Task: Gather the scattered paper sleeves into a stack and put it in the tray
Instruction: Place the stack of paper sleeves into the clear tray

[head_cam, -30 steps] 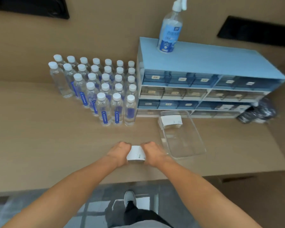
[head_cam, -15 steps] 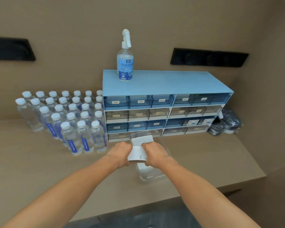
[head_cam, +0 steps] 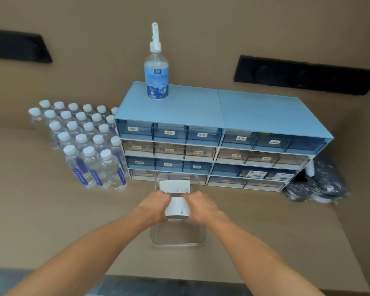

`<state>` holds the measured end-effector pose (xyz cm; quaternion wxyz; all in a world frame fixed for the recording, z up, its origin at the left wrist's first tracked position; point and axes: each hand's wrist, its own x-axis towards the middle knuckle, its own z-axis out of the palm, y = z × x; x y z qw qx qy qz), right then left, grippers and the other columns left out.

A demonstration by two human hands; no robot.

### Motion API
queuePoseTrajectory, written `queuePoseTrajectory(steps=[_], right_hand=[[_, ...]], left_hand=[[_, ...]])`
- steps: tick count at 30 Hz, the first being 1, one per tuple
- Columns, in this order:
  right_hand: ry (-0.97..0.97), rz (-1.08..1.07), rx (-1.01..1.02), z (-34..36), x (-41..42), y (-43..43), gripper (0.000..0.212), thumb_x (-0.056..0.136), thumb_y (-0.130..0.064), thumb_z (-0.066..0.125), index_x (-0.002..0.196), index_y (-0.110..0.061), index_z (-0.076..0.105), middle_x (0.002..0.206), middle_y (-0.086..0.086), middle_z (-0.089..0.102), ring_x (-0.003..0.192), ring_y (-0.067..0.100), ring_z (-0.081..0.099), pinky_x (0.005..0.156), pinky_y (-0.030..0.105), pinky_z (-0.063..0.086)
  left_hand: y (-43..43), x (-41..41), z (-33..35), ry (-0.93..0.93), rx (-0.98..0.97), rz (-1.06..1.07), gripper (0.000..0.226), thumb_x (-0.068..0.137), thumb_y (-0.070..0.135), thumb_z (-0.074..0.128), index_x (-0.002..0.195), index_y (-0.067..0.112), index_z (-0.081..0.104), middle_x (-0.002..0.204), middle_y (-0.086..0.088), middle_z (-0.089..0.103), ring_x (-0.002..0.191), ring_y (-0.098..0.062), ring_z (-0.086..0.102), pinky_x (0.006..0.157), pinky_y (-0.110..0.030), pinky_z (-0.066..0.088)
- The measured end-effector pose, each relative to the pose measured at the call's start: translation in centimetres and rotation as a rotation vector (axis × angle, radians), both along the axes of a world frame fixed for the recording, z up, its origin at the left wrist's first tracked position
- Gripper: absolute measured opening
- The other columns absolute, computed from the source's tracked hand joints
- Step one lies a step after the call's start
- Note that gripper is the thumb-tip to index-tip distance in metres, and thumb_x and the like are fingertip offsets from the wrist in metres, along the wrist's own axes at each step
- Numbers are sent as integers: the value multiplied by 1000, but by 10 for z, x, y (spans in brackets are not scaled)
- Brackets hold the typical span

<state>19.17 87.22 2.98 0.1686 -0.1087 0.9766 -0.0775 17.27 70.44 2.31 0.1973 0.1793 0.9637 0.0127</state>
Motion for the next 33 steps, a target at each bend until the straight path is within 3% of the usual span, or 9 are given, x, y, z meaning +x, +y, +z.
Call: queuePoseTrajectory(steps=[8, 14, 20, 26, 33], right_hand=[[-79, 44, -23, -20, -16, -2, 45, 72, -15, 78, 110, -15, 55, 117, 13, 55, 102, 33, 61, 81, 37, 51], [-135, 48, 23, -33, -23, 6, 54, 68, -14, 82, 115, -13, 56, 129, 14, 44, 104, 36, 61, 88, 37, 53], [-148, 124, 124, -48, -30, -5, 45, 72, -14, 78, 113, -10, 61, 115, 16, 63, 103, 36, 64, 87, 39, 54], [-96, 211, 240, -64, -30, -11, 41, 76, -11, 72, 115, -12, 58, 111, 11, 68, 103, 32, 66, 82, 37, 51], [-65, 228, 254, -72, -33, -10, 45, 77, -12, 70, 119, -13, 55, 114, 8, 67, 104, 30, 65, 84, 37, 50]], left_hand=[[0, -3, -10, -10, -114, 4, 51, 75, 31, 77, 118, 14, 57, 119, -12, 63, 109, -31, 62, 91, -38, 50], [13, -10, -29, 67, -216, -119, 43, 75, 40, 73, 110, 20, 60, 109, -4, 70, 103, -22, 64, 106, -39, 28], [8, -12, -46, 64, -283, -126, 45, 73, 45, 73, 110, 21, 63, 105, -1, 71, 105, -23, 65, 117, -56, 6], [10, -11, -66, 69, -285, -135, 38, 72, 38, 72, 105, 21, 63, 101, -2, 73, 99, -24, 65, 103, -47, 27], [8, -13, -68, 54, -273, -139, 35, 73, 34, 70, 103, 20, 62, 99, -3, 73, 96, -25, 66, 101, -46, 29]])
